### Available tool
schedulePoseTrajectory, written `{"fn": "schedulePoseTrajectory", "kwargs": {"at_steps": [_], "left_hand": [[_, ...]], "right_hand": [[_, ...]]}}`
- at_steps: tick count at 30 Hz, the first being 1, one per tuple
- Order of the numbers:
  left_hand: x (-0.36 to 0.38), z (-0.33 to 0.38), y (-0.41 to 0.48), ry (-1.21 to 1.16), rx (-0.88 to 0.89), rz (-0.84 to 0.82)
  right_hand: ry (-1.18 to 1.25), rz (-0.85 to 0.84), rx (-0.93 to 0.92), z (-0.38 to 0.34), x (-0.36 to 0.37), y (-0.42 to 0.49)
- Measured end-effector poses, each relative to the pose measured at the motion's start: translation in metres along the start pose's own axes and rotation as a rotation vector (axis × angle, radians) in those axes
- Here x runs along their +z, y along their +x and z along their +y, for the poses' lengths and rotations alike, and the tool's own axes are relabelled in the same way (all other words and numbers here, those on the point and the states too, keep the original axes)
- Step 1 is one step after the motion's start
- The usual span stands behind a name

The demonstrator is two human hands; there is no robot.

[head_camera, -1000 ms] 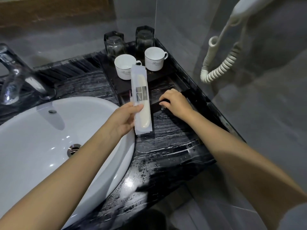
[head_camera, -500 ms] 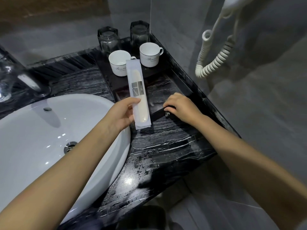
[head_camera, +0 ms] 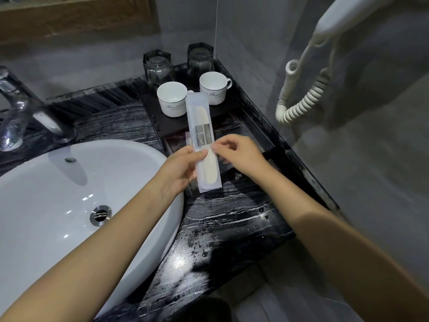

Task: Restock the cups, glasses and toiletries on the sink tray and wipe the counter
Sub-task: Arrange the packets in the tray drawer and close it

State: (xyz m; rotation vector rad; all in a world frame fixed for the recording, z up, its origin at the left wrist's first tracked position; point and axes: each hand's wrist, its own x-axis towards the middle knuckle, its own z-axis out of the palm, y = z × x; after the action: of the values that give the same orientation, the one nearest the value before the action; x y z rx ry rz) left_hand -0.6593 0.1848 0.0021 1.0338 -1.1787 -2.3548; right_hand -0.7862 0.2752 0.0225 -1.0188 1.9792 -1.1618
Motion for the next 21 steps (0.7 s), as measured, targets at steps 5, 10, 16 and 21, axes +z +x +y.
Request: {"fn": "schedulePoseTrajectory", "kwargs": {"at_steps": [5, 10, 16, 21], "left_hand": [[-0.002, 0.002, -0.002, 0.002, 0.046, 0.014], [-0.012, 0.004, -0.004, -0.065, 0.065, 0.024], [-0.025, 0.012, -0.008, -0.085, 0.033, 0.044], [-0.044, 0.02, -0.009, -0.171, 0.035, 0.184]], "right_hand": [[0.124, 0.09, 0.114, -0.013, 0.015, 0.007], [0.233, 0.044, 0.18, -0.018, 0.015, 0.011], [0.261, 0.012, 0.239, -0.022, -0.002, 0.021], [0.263, 0.016, 0.32, -0.019, -0.026, 0.03]]}}
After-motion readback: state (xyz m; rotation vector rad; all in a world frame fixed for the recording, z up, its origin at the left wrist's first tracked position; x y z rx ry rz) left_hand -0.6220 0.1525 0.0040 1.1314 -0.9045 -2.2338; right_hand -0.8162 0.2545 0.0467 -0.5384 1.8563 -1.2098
